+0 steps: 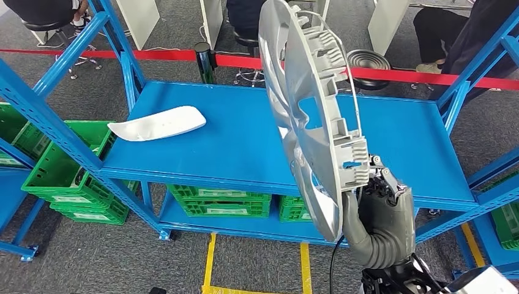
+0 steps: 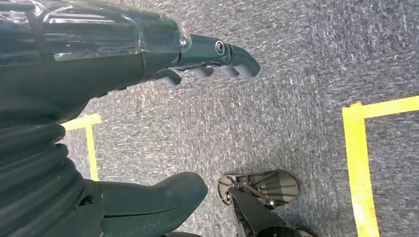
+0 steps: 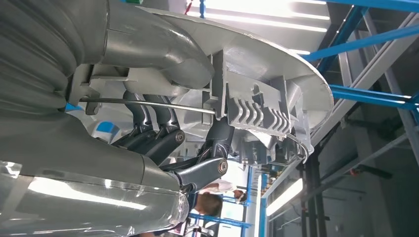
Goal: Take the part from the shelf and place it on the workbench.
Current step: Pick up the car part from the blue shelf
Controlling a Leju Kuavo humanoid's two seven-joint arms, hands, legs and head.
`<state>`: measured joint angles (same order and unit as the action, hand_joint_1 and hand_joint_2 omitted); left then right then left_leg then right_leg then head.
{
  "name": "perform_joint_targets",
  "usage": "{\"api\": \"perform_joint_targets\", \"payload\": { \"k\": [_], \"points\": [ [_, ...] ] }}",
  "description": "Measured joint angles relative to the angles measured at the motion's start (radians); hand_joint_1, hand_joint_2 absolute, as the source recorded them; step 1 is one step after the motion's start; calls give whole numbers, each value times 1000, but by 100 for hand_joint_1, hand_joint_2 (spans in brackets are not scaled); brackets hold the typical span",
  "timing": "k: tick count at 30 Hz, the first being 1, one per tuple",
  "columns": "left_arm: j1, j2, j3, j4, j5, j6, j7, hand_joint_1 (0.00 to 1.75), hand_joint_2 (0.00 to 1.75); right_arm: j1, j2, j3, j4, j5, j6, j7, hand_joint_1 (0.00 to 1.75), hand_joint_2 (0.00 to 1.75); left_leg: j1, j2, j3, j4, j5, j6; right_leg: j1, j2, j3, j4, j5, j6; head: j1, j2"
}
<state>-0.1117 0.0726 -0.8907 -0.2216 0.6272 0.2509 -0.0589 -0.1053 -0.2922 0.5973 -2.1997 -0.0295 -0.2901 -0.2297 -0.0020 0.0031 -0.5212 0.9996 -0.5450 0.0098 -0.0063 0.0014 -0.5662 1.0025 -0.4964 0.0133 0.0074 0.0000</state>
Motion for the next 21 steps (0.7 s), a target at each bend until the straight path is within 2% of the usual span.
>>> {"api": "perform_joint_targets", "payload": {
  "k": [11, 21],
  "points": [
    [0, 9, 0, -1, -3, 6, 39, 0, 175, 19, 10, 17, 19, -14, -57, -6, 175, 175, 0, 0, 0, 0, 0, 0, 0, 0, 0, 0, 0, 0, 0, 0],
    [0, 13, 0, -2, 6, 24, -8, 0, 175, 20, 9, -6, 19, -19, -82, -7, 175, 175, 0, -2, 0, 0, 0, 0, 0, 0, 0, 0, 0, 0, 0, 0]
  ]
}}
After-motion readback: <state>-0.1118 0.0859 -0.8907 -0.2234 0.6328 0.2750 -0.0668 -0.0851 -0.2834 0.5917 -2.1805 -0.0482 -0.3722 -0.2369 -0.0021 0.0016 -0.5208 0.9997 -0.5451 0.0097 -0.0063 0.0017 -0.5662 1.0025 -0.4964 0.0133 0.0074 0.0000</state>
